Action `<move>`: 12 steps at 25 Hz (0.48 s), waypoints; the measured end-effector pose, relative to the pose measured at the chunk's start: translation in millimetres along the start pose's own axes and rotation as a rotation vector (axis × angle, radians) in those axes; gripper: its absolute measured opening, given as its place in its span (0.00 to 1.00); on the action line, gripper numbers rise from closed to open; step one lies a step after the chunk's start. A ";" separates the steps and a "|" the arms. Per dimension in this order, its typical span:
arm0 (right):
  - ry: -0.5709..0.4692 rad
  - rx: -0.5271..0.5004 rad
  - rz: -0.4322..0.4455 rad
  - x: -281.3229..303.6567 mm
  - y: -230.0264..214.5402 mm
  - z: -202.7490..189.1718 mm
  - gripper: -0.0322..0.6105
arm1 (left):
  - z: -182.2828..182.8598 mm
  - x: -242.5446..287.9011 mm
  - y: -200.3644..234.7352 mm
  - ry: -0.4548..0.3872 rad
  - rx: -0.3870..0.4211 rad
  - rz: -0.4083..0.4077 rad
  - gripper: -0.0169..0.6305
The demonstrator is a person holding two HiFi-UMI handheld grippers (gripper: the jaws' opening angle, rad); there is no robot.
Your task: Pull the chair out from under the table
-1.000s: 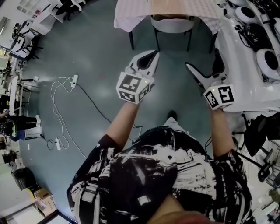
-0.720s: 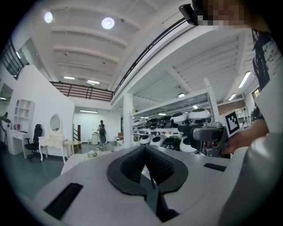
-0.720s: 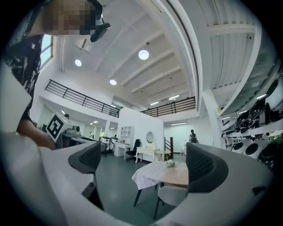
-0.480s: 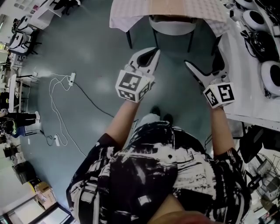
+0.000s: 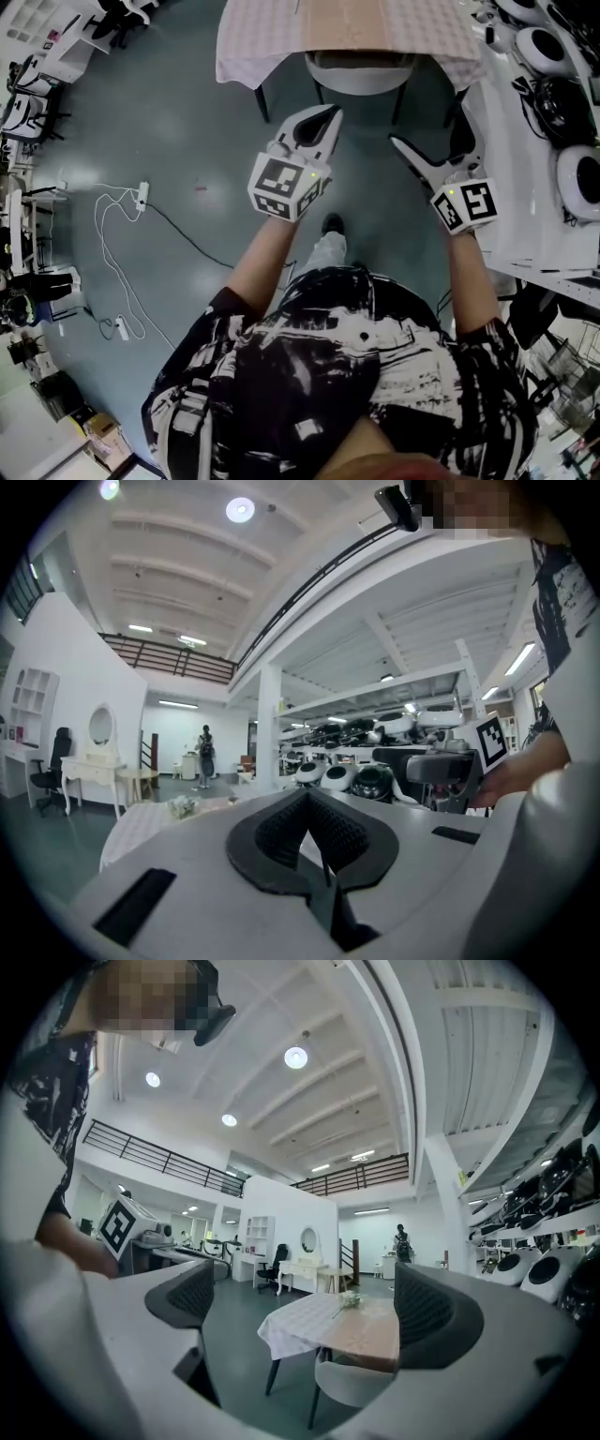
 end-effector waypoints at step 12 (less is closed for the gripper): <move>0.015 -0.010 -0.064 140.9 -62.1 -18.0 0.94 | -4.1 102.4 138.0 0.001 -0.001 -0.067 0.03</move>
Point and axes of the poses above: the fingertips, and each gripper's own axes: x forward along the fingers, y to its left, z out of its top, the point moved 9 cm from there along -x, backward along the fingers, and after that the axes turned 2 degrees about x, right-handed, at the moved point
